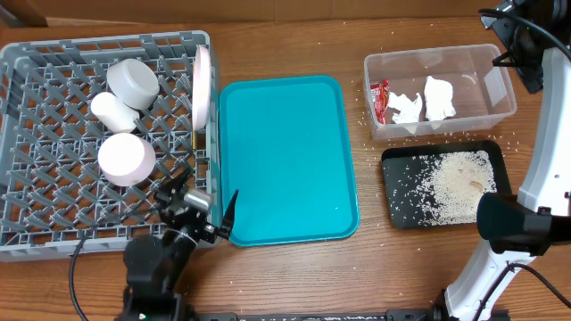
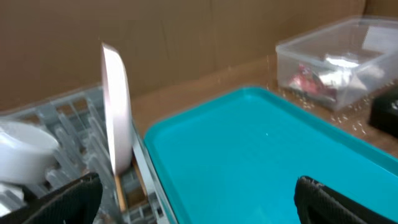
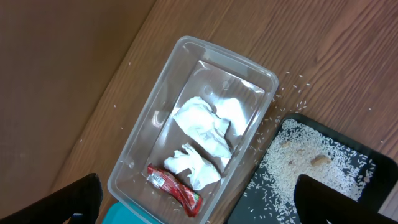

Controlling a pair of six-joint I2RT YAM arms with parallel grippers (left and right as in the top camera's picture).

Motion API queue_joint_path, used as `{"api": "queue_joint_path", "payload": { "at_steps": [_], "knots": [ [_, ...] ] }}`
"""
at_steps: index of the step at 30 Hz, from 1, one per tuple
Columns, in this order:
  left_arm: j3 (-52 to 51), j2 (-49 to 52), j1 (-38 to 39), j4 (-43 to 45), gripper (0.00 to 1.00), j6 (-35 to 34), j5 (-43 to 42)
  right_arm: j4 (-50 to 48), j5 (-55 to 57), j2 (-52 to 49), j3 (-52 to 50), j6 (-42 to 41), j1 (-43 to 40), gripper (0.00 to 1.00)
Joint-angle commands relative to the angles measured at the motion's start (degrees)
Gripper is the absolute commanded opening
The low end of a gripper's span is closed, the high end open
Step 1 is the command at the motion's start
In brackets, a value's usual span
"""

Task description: Sort waste into correct bins and load items into the dishwasher

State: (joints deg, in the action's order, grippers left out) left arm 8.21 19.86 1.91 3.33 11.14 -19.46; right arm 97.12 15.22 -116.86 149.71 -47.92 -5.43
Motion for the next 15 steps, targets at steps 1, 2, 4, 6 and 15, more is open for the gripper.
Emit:
{"api": "queue_joint_path", "payload": {
  "at_steps": [1, 2, 4, 6, 15],
  "knots": [
    [-4.9, -3.9, 0.4, 5.5, 1.00, 0.9, 1.2, -0.2, 0.2, -0.1, 0.3, 0.3, 0.1, 1.00],
    [-6.1, -5.1, 0.4, 6.8, 1.00, 0.9, 2.3, -0.2, 0.2, -0.1, 0.3, 0.3, 0.1, 1.00],
    [-8.0, -7.1, 0.4, 8.3, 1.00, 0.9, 4.0, -0.2, 0.2, -0.1, 0.3, 0.3, 0.1, 1.00],
    [-7.9, -9.3, 0.4, 6.1, 1.00, 0.9, 6.2, -0.2, 0.2, -0.1, 0.3, 0.3, 0.1, 1.00],
    [-7.9, -19.7, 0.4, -7.2, 1.00, 0.0, 12.5, -0.2, 0.2, -0.1, 0.3, 0.3, 0.1, 1.00]
  ]
}}
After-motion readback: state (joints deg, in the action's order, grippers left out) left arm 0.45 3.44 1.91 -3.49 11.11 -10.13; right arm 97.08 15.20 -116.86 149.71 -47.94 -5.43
